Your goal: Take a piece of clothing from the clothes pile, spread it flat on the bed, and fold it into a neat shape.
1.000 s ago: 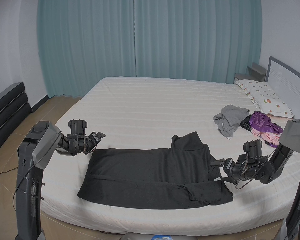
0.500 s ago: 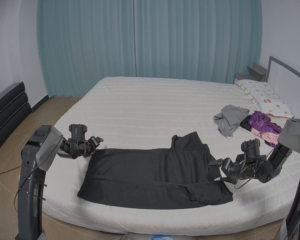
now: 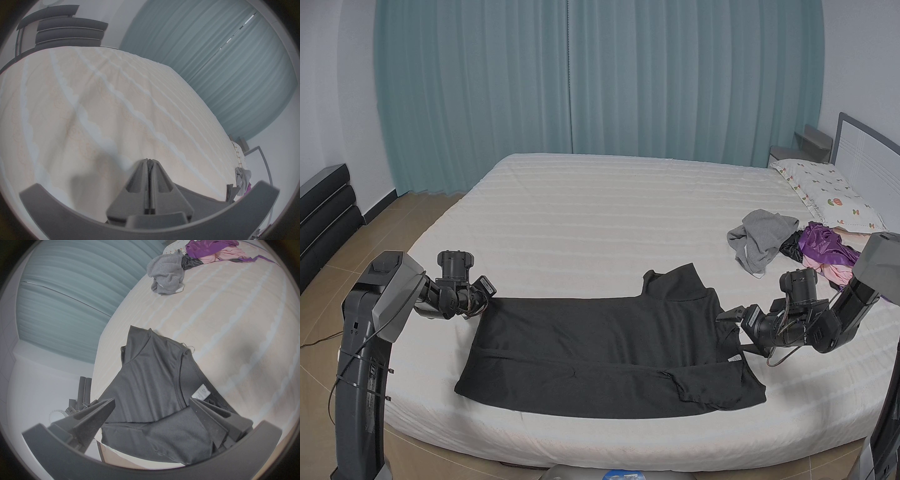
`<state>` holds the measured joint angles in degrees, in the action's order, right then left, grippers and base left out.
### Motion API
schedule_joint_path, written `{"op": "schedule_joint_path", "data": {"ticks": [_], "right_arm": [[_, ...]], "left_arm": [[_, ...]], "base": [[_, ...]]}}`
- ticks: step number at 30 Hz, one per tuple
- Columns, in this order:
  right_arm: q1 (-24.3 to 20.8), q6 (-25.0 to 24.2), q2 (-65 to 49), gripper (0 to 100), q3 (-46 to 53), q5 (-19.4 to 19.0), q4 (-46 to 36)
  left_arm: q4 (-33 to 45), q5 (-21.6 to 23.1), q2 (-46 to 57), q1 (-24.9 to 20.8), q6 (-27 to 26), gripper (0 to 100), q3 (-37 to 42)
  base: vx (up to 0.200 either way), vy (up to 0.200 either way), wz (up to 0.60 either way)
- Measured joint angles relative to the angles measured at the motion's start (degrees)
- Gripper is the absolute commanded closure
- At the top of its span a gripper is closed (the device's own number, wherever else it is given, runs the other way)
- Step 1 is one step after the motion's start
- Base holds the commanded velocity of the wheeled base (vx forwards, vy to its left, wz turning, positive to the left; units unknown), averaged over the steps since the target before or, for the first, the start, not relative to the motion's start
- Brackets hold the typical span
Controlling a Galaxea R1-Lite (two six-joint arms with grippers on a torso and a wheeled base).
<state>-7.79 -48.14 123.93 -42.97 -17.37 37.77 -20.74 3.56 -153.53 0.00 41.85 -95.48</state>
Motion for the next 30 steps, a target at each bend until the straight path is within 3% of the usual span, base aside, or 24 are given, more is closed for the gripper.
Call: {"op": "schedule_joint_path", "data": {"ticks": [10,18,30], "right_arm": [[0.22,1.87,3.66,0,-11.41,0.00,-5.14],[0.05,6.24,9.51,0,-24.55,0.40,-11.50],[-0.78,12.07,21.99,0,-48.98,10.31,-19.03]], "left_arm": [[-0.17,-0.56,0.57,0.29,1.78,100,-0.02],[-0.06,-0.55,1.05,-0.16,2.84,100,0.39],[0.10,-0.50,1.93,-0.55,4.11,100,1.32]], "base": [[0.000,0.000,0.00],[0.000,0.000,0.00],[0.000,0.000,0.00]]}}
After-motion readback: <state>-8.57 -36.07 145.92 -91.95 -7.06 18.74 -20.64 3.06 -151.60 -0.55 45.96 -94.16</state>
